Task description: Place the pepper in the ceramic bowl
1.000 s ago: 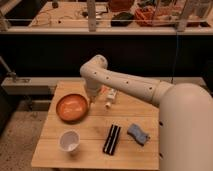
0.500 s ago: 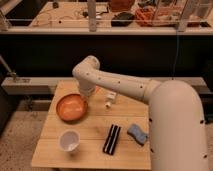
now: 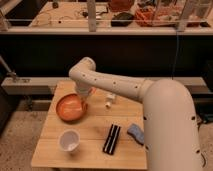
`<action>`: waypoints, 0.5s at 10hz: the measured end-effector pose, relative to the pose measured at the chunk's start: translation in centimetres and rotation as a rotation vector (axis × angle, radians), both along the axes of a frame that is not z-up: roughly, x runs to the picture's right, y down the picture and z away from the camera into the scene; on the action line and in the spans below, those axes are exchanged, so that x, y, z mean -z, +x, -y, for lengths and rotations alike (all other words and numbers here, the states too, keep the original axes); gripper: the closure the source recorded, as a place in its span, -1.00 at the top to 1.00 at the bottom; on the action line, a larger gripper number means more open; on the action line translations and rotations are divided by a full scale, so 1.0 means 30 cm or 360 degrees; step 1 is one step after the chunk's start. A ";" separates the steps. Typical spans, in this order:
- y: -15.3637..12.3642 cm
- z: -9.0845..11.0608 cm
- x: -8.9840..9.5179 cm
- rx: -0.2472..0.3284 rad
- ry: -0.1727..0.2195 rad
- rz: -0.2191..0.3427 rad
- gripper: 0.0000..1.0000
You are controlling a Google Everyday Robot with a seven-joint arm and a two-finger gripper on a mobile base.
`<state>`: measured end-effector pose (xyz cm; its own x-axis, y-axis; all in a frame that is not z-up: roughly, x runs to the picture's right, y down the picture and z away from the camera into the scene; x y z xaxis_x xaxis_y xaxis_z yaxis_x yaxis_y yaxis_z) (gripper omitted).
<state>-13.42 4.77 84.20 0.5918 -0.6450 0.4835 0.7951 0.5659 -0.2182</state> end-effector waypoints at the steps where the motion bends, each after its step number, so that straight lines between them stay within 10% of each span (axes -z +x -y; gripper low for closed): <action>1: -0.030 -0.003 -0.004 0.0015 0.0003 0.0012 -1.00; 5: -0.045 -0.009 -0.022 0.0035 0.0006 0.0022 -1.00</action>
<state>-14.78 5.05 84.87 0.5706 -0.6599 0.4888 0.8104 0.5489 -0.2049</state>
